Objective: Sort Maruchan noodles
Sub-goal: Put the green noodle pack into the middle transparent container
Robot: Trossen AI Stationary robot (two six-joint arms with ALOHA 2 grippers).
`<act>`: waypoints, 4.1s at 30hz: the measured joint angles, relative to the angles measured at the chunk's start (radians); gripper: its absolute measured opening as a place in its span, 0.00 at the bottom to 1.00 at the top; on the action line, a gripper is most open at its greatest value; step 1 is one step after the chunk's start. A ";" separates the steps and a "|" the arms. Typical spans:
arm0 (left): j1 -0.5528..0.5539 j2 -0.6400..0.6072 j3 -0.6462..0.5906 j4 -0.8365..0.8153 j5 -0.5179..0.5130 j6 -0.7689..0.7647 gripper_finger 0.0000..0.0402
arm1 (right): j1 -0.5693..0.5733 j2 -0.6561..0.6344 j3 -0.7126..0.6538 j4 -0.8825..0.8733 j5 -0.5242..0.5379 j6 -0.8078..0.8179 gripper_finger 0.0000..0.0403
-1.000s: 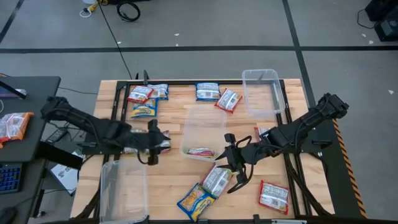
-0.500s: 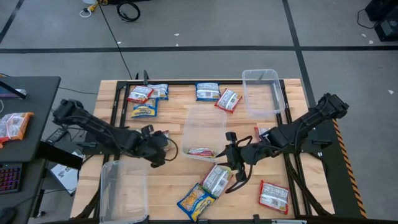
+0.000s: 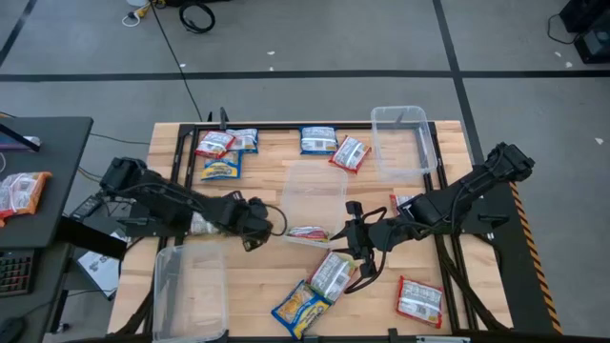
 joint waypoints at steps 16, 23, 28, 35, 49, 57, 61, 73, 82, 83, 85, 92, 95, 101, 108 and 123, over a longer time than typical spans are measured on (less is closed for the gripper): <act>-0.008 0.097 -0.089 0.004 0.017 0.078 0.67 | 0.000 0.000 0.000 -0.010 -0.001 -0.007 0.32; -0.047 0.100 -0.108 0.026 -0.066 0.103 0.64 | -0.013 0.000 0.000 -0.009 -0.001 -0.021 0.32; -0.054 0.098 -0.106 0.035 -0.067 0.123 0.44 | -0.012 0.000 0.000 -0.009 -0.002 -0.023 0.32; -0.052 0.085 -0.079 -0.054 -0.023 0.129 0.12 | -0.012 0.000 0.000 -0.010 -0.002 -0.028 0.32; 0.042 -0.179 0.149 -0.270 0.126 0.305 0.03 | -0.021 0.000 0.000 -0.034 -0.200 -0.020 0.32; 0.091 -0.266 0.368 -0.216 0.216 0.486 0.03 | -0.026 0.001 0.000 -0.038 -0.177 -0.138 0.32; 0.062 -0.333 0.395 -0.100 0.218 0.657 0.03 | -0.035 0.006 0.000 0.001 -0.041 -0.223 0.33; -0.067 -0.556 0.081 0.581 0.294 1.017 0.03 | -0.095 0.127 -0.002 0.407 -0.052 -0.672 0.58; -0.085 -0.564 -0.137 0.922 0.304 1.072 0.03 | -0.083 0.127 -0.002 0.523 0.108 -0.818 0.78; -0.085 -0.560 -0.148 0.937 0.305 1.072 0.03 | -0.087 0.125 -0.002 0.529 0.095 -0.816 0.79; -0.085 -0.554 -0.166 0.956 0.305 1.077 0.03 | -0.092 0.123 -0.002 0.535 0.067 -0.808 0.80; -0.085 -0.501 -0.166 1.001 0.309 1.167 0.03 | -0.172 0.133 -0.002 0.534 -0.215 -0.666 0.83; -0.078 -0.453 -0.166 1.044 0.299 1.226 0.03 | -0.207 0.155 -0.002 0.524 -0.282 -0.637 0.83; -0.049 -0.374 -0.166 1.104 0.307 1.266 0.04 | -0.236 0.182 -0.002 0.514 -0.322 -0.641 0.81; -0.022 -0.360 -0.166 1.117 0.306 1.248 0.04 | -0.234 0.181 -0.002 0.495 -0.422 -0.644 0.69; -0.031 -0.365 -0.043 0.880 0.120 0.992 0.16 | -0.241 0.170 0.007 0.483 -0.237 -0.543 0.33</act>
